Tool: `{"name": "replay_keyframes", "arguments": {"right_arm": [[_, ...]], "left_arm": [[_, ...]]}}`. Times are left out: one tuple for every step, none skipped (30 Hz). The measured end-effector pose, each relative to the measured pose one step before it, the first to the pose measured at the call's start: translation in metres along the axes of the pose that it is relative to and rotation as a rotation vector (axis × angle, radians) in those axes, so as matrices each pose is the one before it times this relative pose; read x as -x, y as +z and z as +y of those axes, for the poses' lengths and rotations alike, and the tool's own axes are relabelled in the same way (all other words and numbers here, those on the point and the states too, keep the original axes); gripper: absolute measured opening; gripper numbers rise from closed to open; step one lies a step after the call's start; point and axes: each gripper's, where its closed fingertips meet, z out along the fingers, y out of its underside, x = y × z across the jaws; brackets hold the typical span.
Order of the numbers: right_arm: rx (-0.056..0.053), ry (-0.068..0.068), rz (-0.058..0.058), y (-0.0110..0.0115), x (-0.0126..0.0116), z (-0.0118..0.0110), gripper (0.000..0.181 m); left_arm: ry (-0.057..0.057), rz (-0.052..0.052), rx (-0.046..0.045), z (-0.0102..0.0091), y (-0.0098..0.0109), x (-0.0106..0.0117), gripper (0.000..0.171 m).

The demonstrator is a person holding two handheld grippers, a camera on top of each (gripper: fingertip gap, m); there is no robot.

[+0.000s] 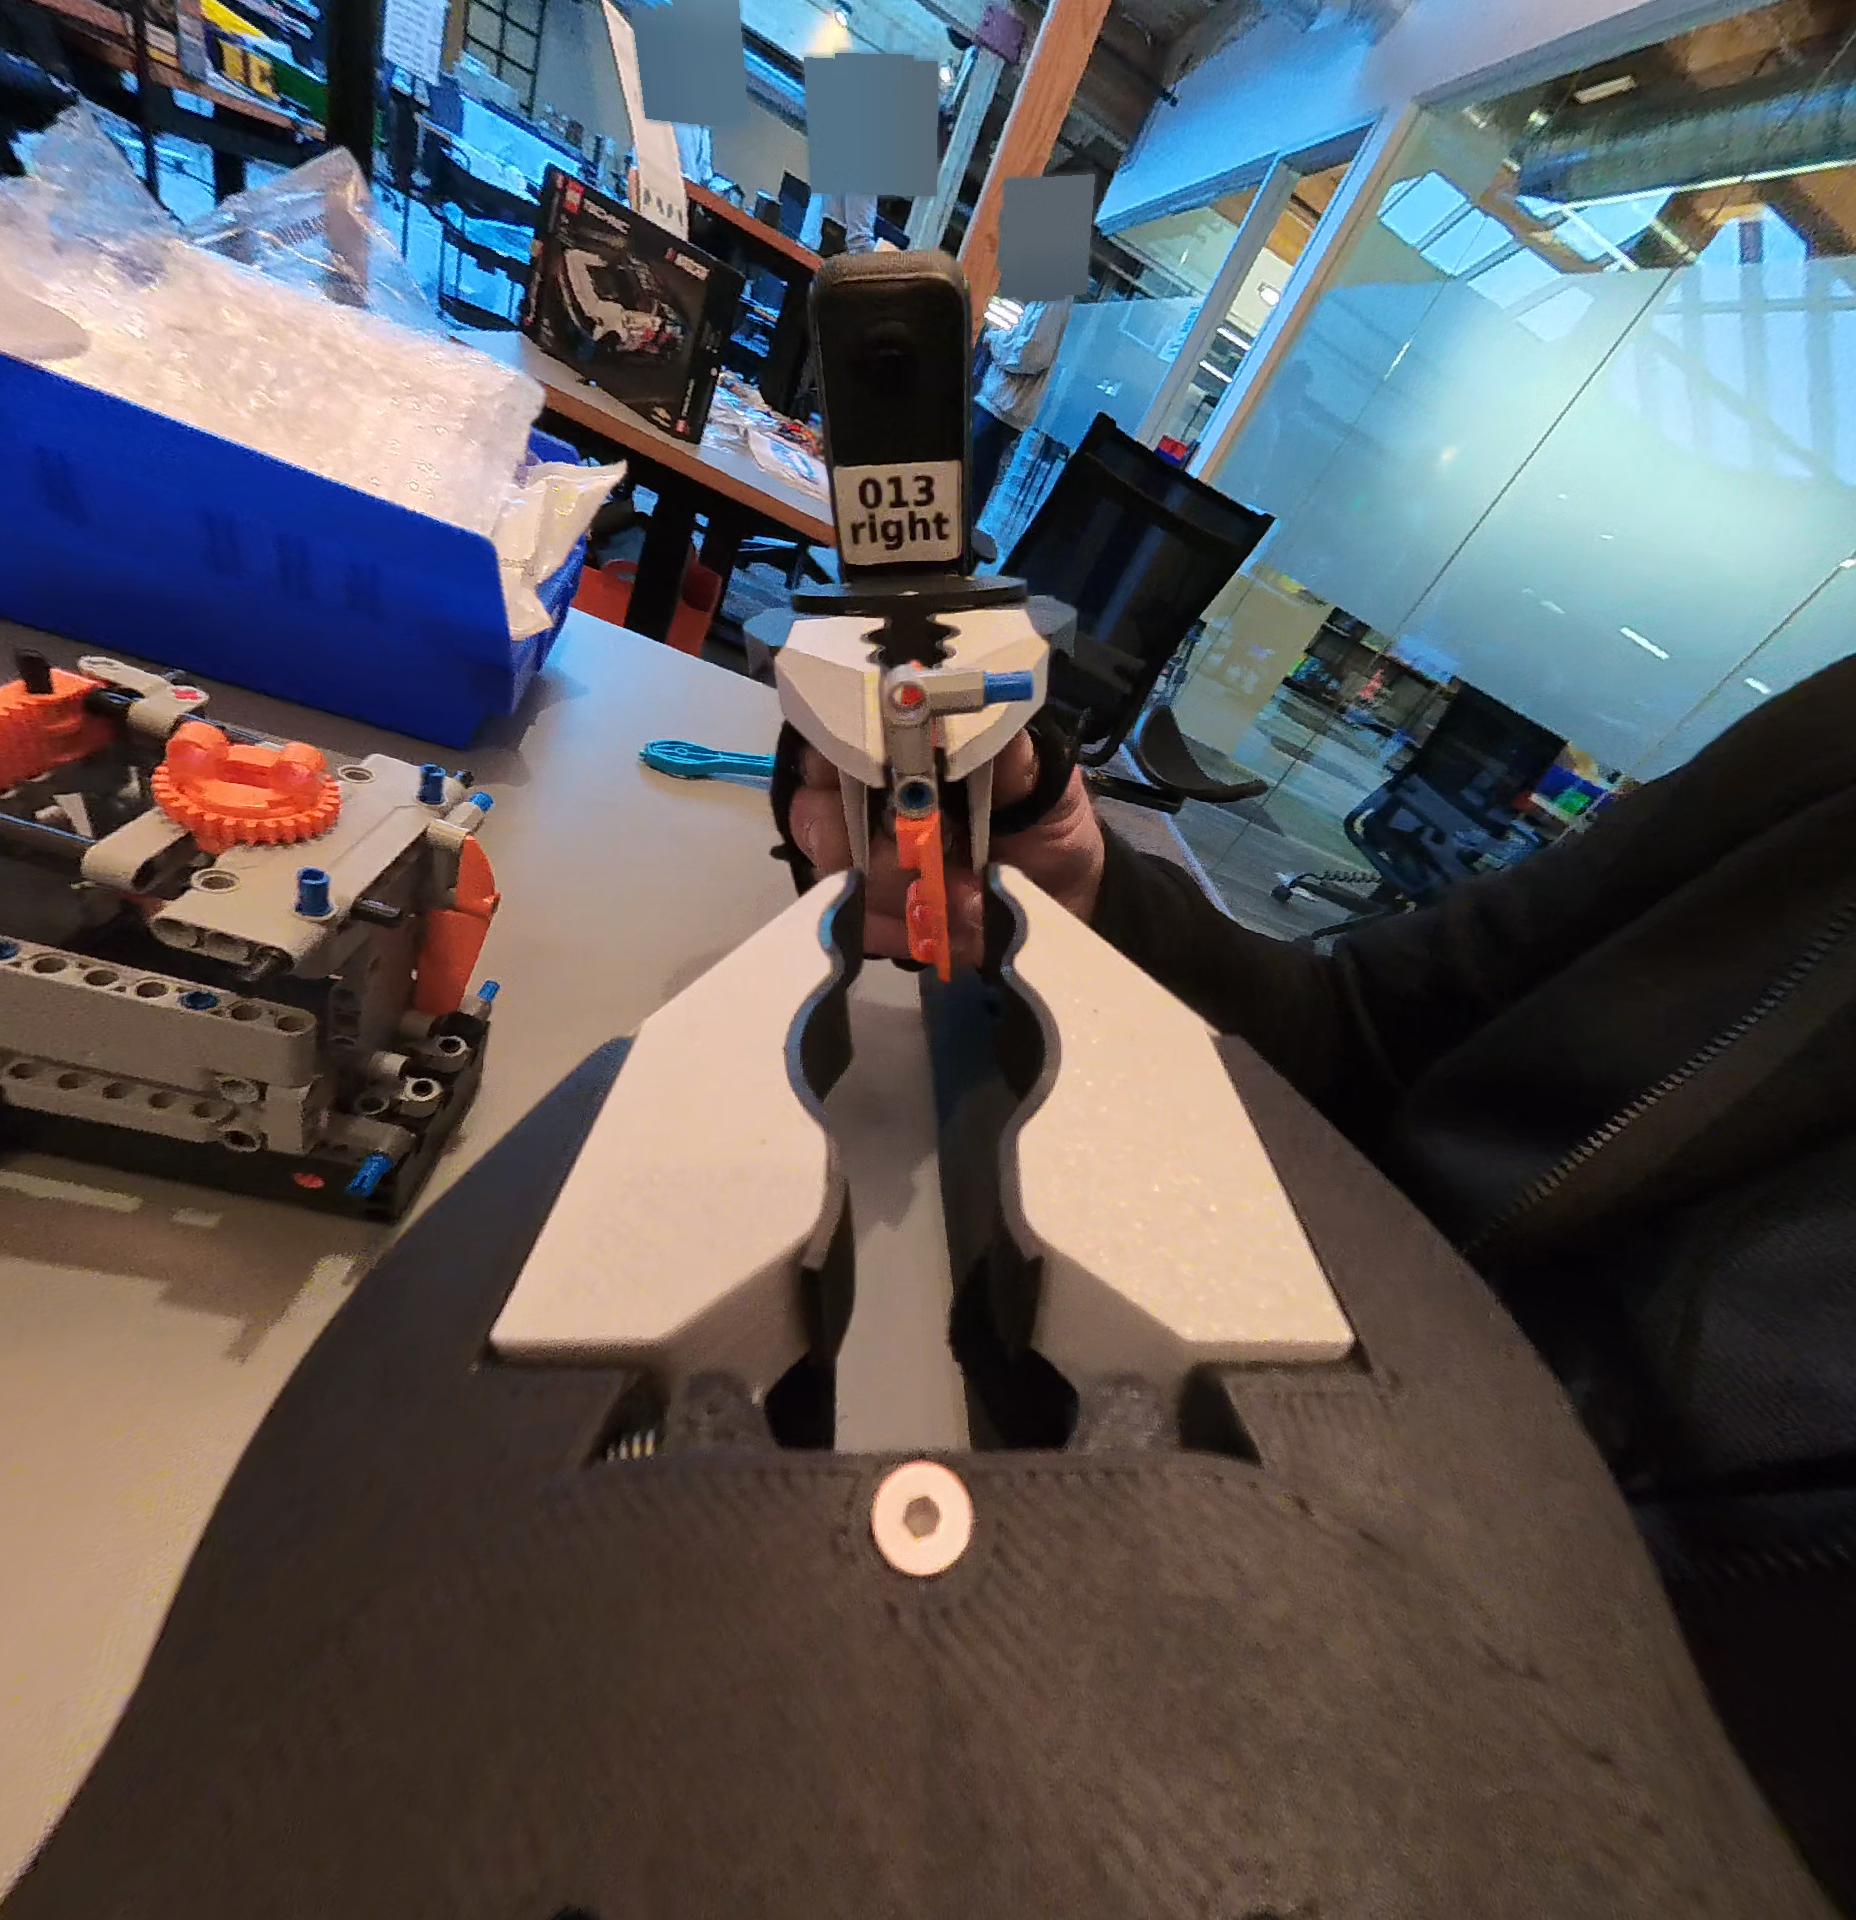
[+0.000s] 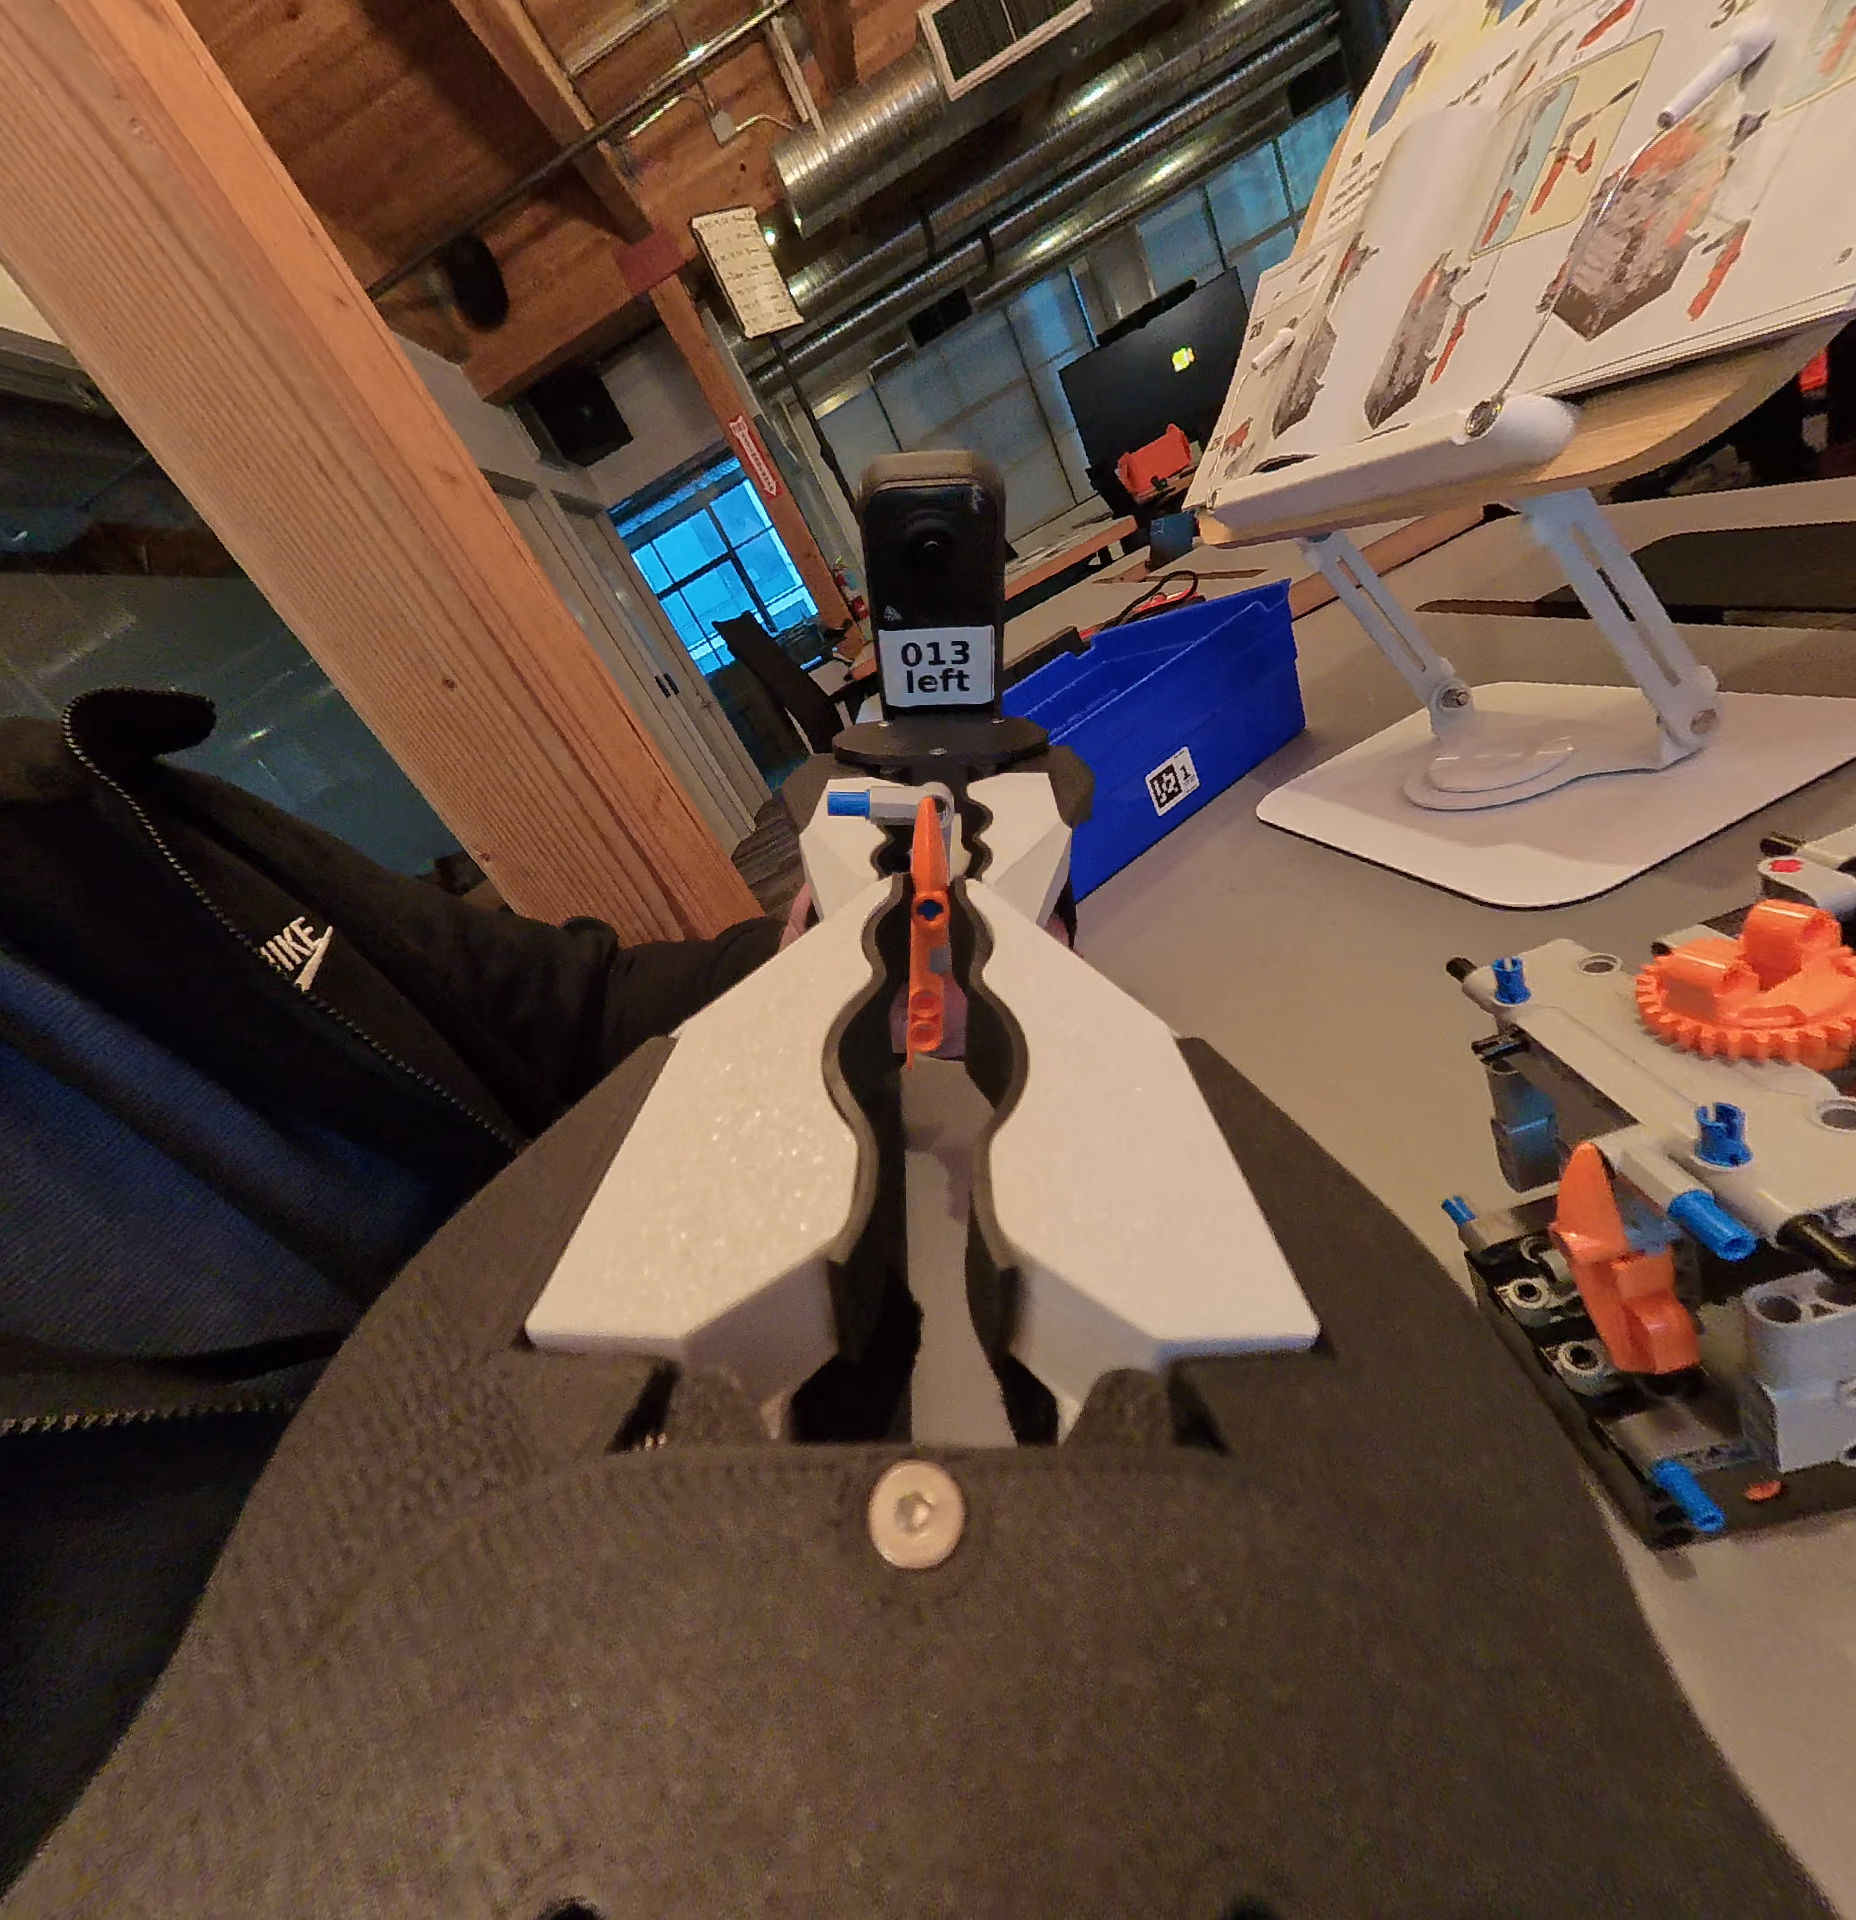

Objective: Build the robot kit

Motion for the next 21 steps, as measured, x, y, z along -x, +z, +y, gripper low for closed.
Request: {"name": "replay_keyframes", "arguments": {"right_arm": [[0.0013,-0.0057,0.0035,0.00085,-0.00010,0.00037,0.005],[0.0011,-0.0050,0.0010,0.00082,0.00008,0.00034,0.004],[0.0007,0.0012,-0.0017,0.00072,0.00010,0.00031,0.004],[-0.0018,0.0010,-0.0011,0.00047,-0.00007,-0.00001,0.004],[-0.0003,0.0002,-0.0029,0.00028,0.00023,0.00024,0.005],[-0.0011,0.0014,-0.0030,0.00035,0.00037,0.00004,0.005],[-0.0051,0.0011,-0.0008,0.00005,0.00020,-0.00064,0.005],[-0.0037,-0.0011,0.0010,0.00002,0.00019,-0.00035,0.005],[0.0009,-0.0042,0.0079,-0.00027,-0.00082,0.00016,0.005],[-0.0036,-0.0050,0.0120,-0.00096,-0.00141,-0.00071,0.005],[-0.0094,-0.0020,0.0045,-0.00123,-0.00060,-0.00161,0.009],[-0.0044,0.0023,-0.0081,-0.00109,0.00128,-0.00095,0.011],[-0.0003,0.0004,-0.0025,-0.00074,0.00059,-0.00028,0.012],[0.0005,-0.0035,0.0079,-0.00058,-0.00081,0.00026,0.012],[0.0033,-0.0011,0.0072,-0.00014,-0.00101,0.00074,0.012],[0.0047,0.0020,0.0001,0.00030,-0.00024,0.00102,0.012],[0.0044,0.0005,-0.0016,0.00069,0.00024,0.00085,0.013],[0.0064,-0.0044,0.0061,0.00095,-0.00052,0.00106,0.013],[0.0139,-0.0093,0.0091,0.00154,-0.00040,0.00210,0.014],[0.0147,-0.0078,0.0039,0.00177,0.00037,0.00227,0.014],[0.0053,-0.0027,0.0002,0.00154,0.00057,0.00096,0.014]], "left_arm": [[-0.0065,0.0150,-0.00089,0.00046,0.00078,-0.00082,0.014],[-0.0046,0.0125,-0.00145,0.00059,0.00044,-0.00074,0.008],[-0.0040,-0.0015,-0.00526,0.00025,-0.00015,0.00091,0.005],[-0.0033,0.0043,-0.00784,-0.00013,-0.00040,-0.00001,0.005],[-0.0031,0.0091,-0.00343,0.00018,-0.00004,-0.00101,0.005],[0.0016,0.0029,0.00012,0.00000,-0.00033,-0.00049,0.005],[0.0051,-0.0007,-0.00340,-0.00082,-0.00054,-0.00041,0.005],[0.0037,0.0020,-0.00168,-0.00049,-0.00051,-0.00040,0.004],[0.0026,-0.0034,0.00186,0.00020,-0.00042,0.00077,0.005],[-0.0018,0.0048,-0.00815,-0.00091,-0.00050,-0.00033,0.004],[-0.0098,0.0236,-0.01735,-0.00240,-0.00087,-0.00296,0.004],[-0.0069,0.0056,-0.00801,-0.00131,-0.00098,-0.00031,0.004],[0.0086,-0.0160,-0.00372,-0.00064,-0.00120,0.00226,0.003],[0.0055,-0.0024,0.00145,-0.00012,-0.00072,0.00019,0.003],[-0.0038,0.0055,-0.00022,-0.00036,-0.00031,-0.00038,0.003],[-0.0019,-0.0001,-0.00256,-0.00020,-0.00019,0.00045,0.003],[-0.0023,0.0013,0.00060,0.00059,-0.00002,0.00045,0.003],[-0.0039,0.0043,0.00353,0.00117,0.00037,0.00006,0.003],[-0.0014,0.0019,0.00334,0.00097,0.00047,0.00026,0.003],[0.0013,-0.0010,0.00298,0.00073,0.00039,0.00054,0.003],[0.0022,-0.0030,0.00308,0.00063,0.00017,0.00063,0.004]]}}
